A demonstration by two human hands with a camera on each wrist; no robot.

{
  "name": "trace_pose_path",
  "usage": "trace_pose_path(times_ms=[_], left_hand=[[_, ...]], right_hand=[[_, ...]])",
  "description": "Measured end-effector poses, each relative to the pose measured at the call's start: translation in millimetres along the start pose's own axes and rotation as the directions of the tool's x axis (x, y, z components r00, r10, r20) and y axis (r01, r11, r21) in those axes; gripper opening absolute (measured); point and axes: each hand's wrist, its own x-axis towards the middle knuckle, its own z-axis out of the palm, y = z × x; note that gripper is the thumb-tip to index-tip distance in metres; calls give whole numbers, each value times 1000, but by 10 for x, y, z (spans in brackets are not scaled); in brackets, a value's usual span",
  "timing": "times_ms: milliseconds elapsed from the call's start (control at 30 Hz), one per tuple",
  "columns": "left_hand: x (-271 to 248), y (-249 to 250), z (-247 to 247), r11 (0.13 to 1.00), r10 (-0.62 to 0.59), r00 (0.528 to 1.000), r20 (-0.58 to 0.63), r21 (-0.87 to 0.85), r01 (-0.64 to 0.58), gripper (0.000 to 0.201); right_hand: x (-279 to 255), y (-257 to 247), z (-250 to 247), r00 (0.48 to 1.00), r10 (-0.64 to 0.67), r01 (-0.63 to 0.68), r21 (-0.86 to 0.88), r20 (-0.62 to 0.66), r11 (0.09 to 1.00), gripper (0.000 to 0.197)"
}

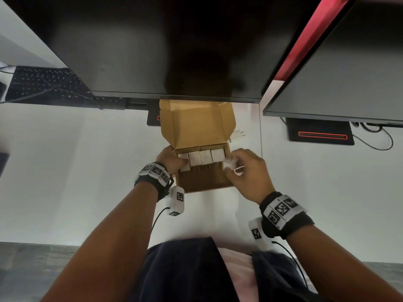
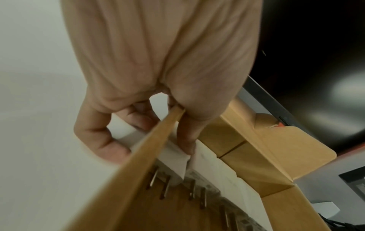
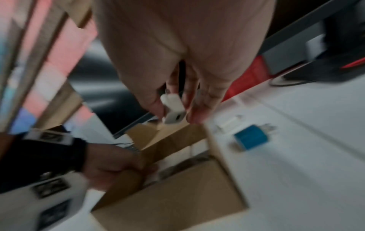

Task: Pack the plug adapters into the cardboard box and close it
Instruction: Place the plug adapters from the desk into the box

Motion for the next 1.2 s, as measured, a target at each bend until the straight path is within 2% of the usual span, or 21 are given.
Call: trace_pose_path(times_ms=[100,167,233,367,533,700,933,1067,1200], left_hand=[[33,-7,11,999,13,1000,0,52,-13,24],[57,-17,18,996,30,1000,-3,81,-29,23],[60,-19,25,994,43,999,-6,99,-42,25],[45,-7,29,993,52,998,-24,109,-49,24],[60,-15,26,994,42,999,-19,104,-40,37],[15,12,27,991,60,997,-42,123,-54,31],[-14,30,17,991,58,997,-43,125,-52,34],[-5,21,13,992,42,999,-31,116,-38,36],[193,-118,32,996,35,999,-10,80,-34,42]], right_hand=[[122,-231,271,957,61,-45,-63,284,997,35],[183,-302,471,913,82,-49,-91,400,995,35],[246,-321,632,888,93,-28,-151,450,988,31],[314,-297,882,842,203,-52,-300,499,953,23],[343,-276,962,821,242,-48,-359,517,932,23],[349,-273,962,818,259,-53,-381,514,923,21],[329,-232,977,823,221,-34,-344,524,939,14],[316,-222,988,834,202,-63,-276,513,959,12],[320,-239,825,908,93,-48,-120,408,992,18]])
